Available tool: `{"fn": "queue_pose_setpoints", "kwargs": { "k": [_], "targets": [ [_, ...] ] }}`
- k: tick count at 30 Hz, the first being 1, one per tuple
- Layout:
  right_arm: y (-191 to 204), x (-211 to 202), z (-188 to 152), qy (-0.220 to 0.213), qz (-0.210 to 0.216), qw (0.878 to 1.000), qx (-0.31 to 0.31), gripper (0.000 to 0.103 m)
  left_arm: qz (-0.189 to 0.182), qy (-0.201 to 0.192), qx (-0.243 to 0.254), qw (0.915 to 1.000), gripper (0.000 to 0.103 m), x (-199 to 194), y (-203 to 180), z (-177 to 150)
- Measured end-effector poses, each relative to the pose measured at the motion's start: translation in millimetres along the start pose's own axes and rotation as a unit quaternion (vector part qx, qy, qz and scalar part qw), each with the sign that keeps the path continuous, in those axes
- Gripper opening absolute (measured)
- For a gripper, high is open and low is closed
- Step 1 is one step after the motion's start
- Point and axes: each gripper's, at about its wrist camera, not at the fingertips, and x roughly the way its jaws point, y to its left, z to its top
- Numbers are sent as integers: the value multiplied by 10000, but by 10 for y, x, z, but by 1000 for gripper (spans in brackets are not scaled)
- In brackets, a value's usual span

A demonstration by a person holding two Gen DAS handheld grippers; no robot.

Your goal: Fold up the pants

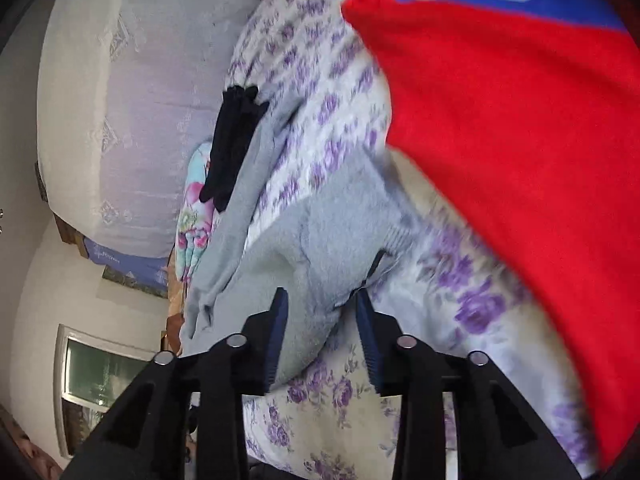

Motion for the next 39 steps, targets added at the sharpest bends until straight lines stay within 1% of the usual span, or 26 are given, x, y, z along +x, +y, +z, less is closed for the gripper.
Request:
{"fn": "queue_pose_setpoints", "kwargs": {
  "k": [1, 2, 4, 7, 9, 11, 12, 13, 14, 17, 19, 20, 21, 22, 24, 25, 28, 30, 31, 32, 33, 34, 35, 36, 37, 39],
  "targets": [
    [44, -104, 47, -221, -70, 9997, -51, 41, 189, -150, 159, 9996, 51, -70, -61, 0],
    [112, -158, 108, -376, -96, 9991, -158, 41, 366, -310, 276, 9985, 56, -126, -109, -1],
    [216, -105, 229, -459, -14, 9987, -227, 45, 784, -740, 493, 9929, 70, -245, -199, -9],
    [438, 335, 468, -334, 170, 9991, -176, 47, 1382, -1304, 614, 9799, 71, -366, -243, -19],
    [607, 746, 643, -181, 220, 9994, -180, 48, 1427, -1420, 494, 9783, 71, -442, -154, 20],
    [730, 1190, 802, -28, 218, 9997, -54, 54, 1294, -1422, 340, 9807, 71, -451, -69, 59],
    [784, 1410, 893, 31, 180, 9998, 28, 60, 1280, -1436, 324, 9808, 71, -455, -47, 63],
    [833, 1595, 942, 81, 121, 9998, 97, 60, 1279, -1451, 333, 9805, 71, -494, 8, 44],
    [883, 1814, 1024, 128, 30, 9998, 143, 60, 1298, -1462, 349, 9801, 72, -487, 9, 44],
    [980, 2314, 1185, 320, -154, 9991, 213, 60, 1360, -1470, 425, 9788, 80, -436, 0, 23],
    [976, 2531, 1216, 412, -270, 9982, 339, 60, 1422, -1476, 472, 9776, 87, -384, -34, 33],
    [958, 2627, 1224, 425, -301, 9977, 431, 60, 1457, -1479, 505, 9769, 87, -338, -60, 45],
    [955, 2700, 1227, 443, -325, 9976, 430, 57, 1514, -1469, 553, 9759, 87, -310, -81, 68],
    [970, 2747, 1229, 457, -368, 9978, 294, 40, 1564, -1459, 584, 9751, 88, -285, -100, 78],
    [993, 2751, 1235, 342, -426, 9984, 140, 13, 1625, -1437, 601, 9743, 88, -238, -109, 116],
    [1010, 2687, 1243, 218, -327, 9992, 70, 10, 1623, -1434, 584, 9745, 89, -221, -109, 140],
    [1072, 2273, 1276, -285, -49, 9990, -329, 9, 1613, -1460, 563, 9744, 89, -198, -125, 181],
    [1009, 2040, 1306, -405, 52, 9985, -355, 9, 1639, -1439, 653, 9737, 89, -159, -166, 215],
    [976, 1988, 1307, -366, 1, 9984, -430, 9, 1666, -1426, 715, 9730, 89, -134, -187, 231],
    [909, 1948, 1284, -316, -203, 9980, -511, 9, 1696, -1411, 780, 9722, 89, -98, -209, 254],
    [799, 1950, 1245, -196, -443, 9977, -483, 9, 1750, -1400, 872, 9707, 89, -46, -238, 286],
    [687, 1983, 1214, 13, -523, 9979, -374, 9, 1813, -1391, 942, 9690, 89, 3, -263, 326],
    [521, 2035, 1180, 381, -482, 9980, -126, 9, 1860, -1372, 975, 9680, 89, 35, -284, 360],
    [381, 2036, 1158, 548, -368, 9977, 167, 10, 1901, -1348, 996, 9674, 89, 57, -308, 417],
    [264, 1991, 1147, 571, -123, 9970, 510, 12, 1900, -1358, 996, 9672, 89, 46, -328, 466],
    [212, 1839, 1136, 511, 10, 9968, 615, 15, 1855, -1537, 944, 9659, 89, -80, -387, 605]
  ]
}}
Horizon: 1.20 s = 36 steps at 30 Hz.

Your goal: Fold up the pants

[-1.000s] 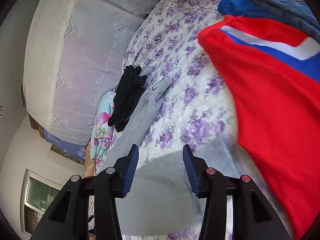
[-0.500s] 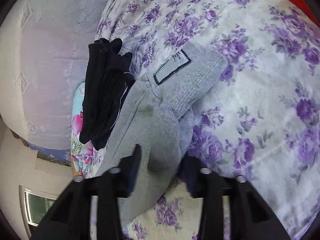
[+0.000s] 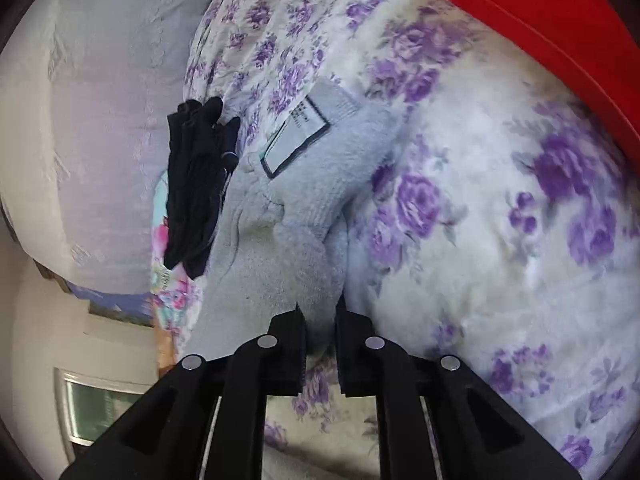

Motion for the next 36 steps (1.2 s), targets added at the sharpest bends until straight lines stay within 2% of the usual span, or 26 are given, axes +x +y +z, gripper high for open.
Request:
{"fn": "queue_pose_setpoints", "kwargs": {
  "k": [2, 3, 5, 7, 11, 13, 15, 17, 21, 23, 24, 25, 26, 27, 28, 30, 32, 33, 34, 36],
  "targets": [
    [22, -198, -42, -212, -115, 9996, -149, 28, -26, -116, 29, 9999, 89, -80, -25, 216],
    [41, -306, -62, -346, -221, 9989, -241, 36, -47, -66, 98, 9999, 89, -76, -65, 305],
    [71, -503, -115, -563, -309, 9973, -356, 44, -166, 66, 282, 9994, 89, -19, -230, 490],
    [64, -655, -152, -686, -177, 9970, -317, 53, -318, 326, 674, 9967, 87, 141, -492, 609],
    [110, -757, -261, -662, 159, 9972, -318, 58, -6, 577, 1201, 9911, 82, 578, -941, 676],
    [194, -728, -310, -553, 272, 9971, -454, 58, 32, 794, 1249, 9890, 73, 793, -1051, 663],
    [358, -618, -350, -421, 413, 9963, -621, 62, 121, 887, 1312, 9873, 73, 949, -1133, 630],
    [540, -450, -361, -287, 546, 9949, -798, 65, 563, 733, 1486, 9846, 74, 1060, -1199, 622],
    [783, -16, -319, 65, 677, 9930, -965, 66, 1067, 694, 1568, 9794, 73, 1250, -1182, 683],
    [783, 218, -274, 220, 562, 9936, -954, 70, 1471, 413, 1589, 9754, 58, 1276, -1165, 739],
    [728, 325, -225, 210, 313, 9952, -906, 71, 1780, 311, 1576, 9708, 37, 1297, -1133, 771],
    [657, 389, -177, 120, 38, 9962, -857, 71, 1948, 333, 1466, 9692, 33, 1338, -1072, 807],
    [551, 414, -112, -64, -190, 9967, -790, 70, 1778, 444, 1279, 9747, 33, 1365, -995, 832],
    [471, 403, -69, -103, -124, 9974, -706, 60, 1635, 469, 1148, 9787, 33, 1346, -935, 847],
    [417, 357, -48, -66, 37, 9984, -560, 55, 1482, 410, 1061, 9824, 33, 1281, -896, 849],
    [402, 178, -47, -177, 266, 9982, -504, 56, 1208, 221, 1033, 9870, 37, 1093, -883, 824],
    [483, -68, 5, -449, 351, 9953, -777, 59, 1098, -73, 1200, 9867, 54, 858, -957, 772],
    [515, -177, 43, -614, 308, 9937, -882, 60, 1074, -233, 1313, 9852, 68, 753, -1022, 742],
    [529, -278, 99, -803, 220, 9919, -957, 60, 1011, -439, 1448, 9833, 74, 622, -1111, 697],
    [518, -408, 236, -1137, -31, 9885, -997, 63, 794, -689, 1768, 9786, 77, 439, -1344, 583]
  ]
}}
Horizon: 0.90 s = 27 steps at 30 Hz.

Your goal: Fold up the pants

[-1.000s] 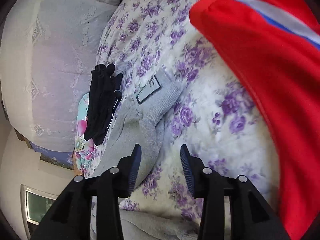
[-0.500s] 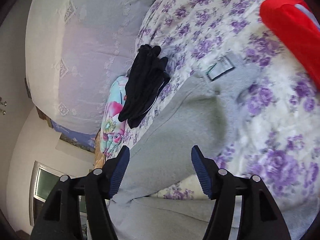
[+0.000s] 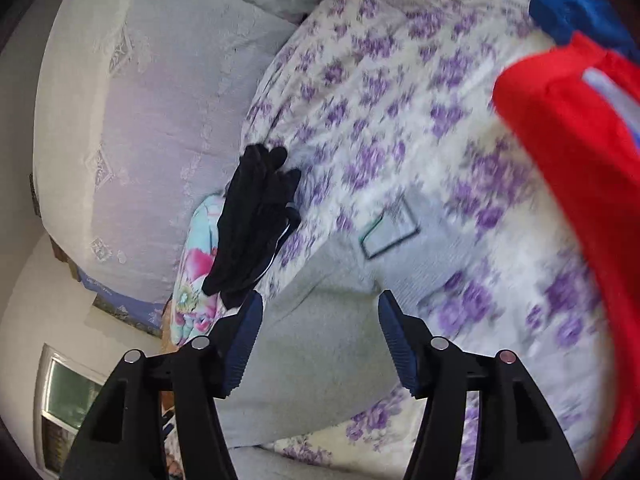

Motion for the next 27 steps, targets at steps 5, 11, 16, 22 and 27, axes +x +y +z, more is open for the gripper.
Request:
{"fn": "queue_pose_setpoints", "kwargs": {
  "k": [5, 11, 16, 22, 27],
  "targets": [
    [-322, 130, 175, -76, -55, 9982, 598, 66, -474, -209, 872, 9948, 86, -157, -769, -30],
    [-397, 267, 57, -302, -79, 9983, 488, 73, -288, -562, 1477, 9870, 94, -150, -1320, -221],
    [-256, 247, -11, -282, -205, 9994, -63, 83, -127, -550, 1483, 9873, 95, -84, -1351, -290],
    [-179, 314, 67, -58, -494, 9981, -350, 86, 79, -600, 1538, 9862, 98, -68, -1304, -310],
    [-202, 291, 130, 23, -773, 9961, -422, 86, 190, -614, 1479, 9869, 98, -65, -1202, -262]
  ]
}}
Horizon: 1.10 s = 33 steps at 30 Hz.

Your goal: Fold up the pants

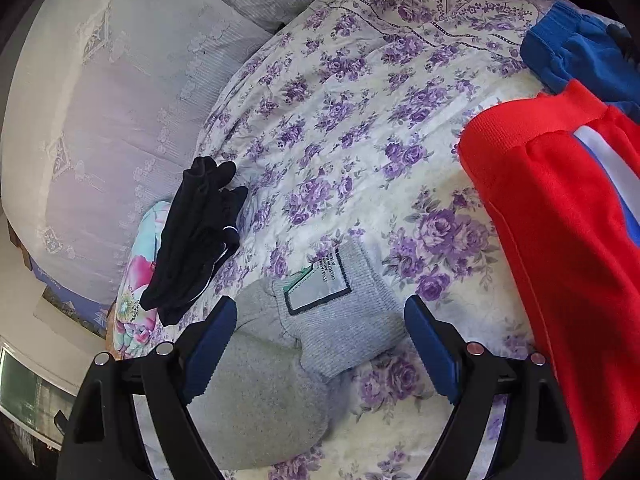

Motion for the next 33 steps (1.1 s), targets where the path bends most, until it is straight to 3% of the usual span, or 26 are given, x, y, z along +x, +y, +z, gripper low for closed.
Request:
{"fn": "queue_pose_setpoints", "kwargs": {
  "k": [10, 15, 19, 22, 29, 33],
  "targets": [
    [-42, 98, 50, 263, -133, 9995, -91, 87, 361, 179, 258, 9989, 98, 105, 224, 47],
    [-29, 117, 118, 382, -120, 9988, -286, 87, -115, 754, -84, 9971, 98, 259, 623, 77],
    [-40, 99, 183, 376, -22, 9985, -387, 91, -667, 1190, -635, 9886, 98, 431, 1019, 46],
    [-29, 168, 205, 594, -129, 9969, -507, 92, -863, 1417, -900, 9820, 98, 589, 1182, 6],
    [-17, 257, 261, 799, -138, 9955, -490, 93, -1237, 1833, -751, 9723, 98, 939, 1081, 6],
    [-16, 280, 275, 905, -38, 9945, -529, 93, -1604, 2147, -788, 9602, 98, 1167, 982, -26]
  ]
}}
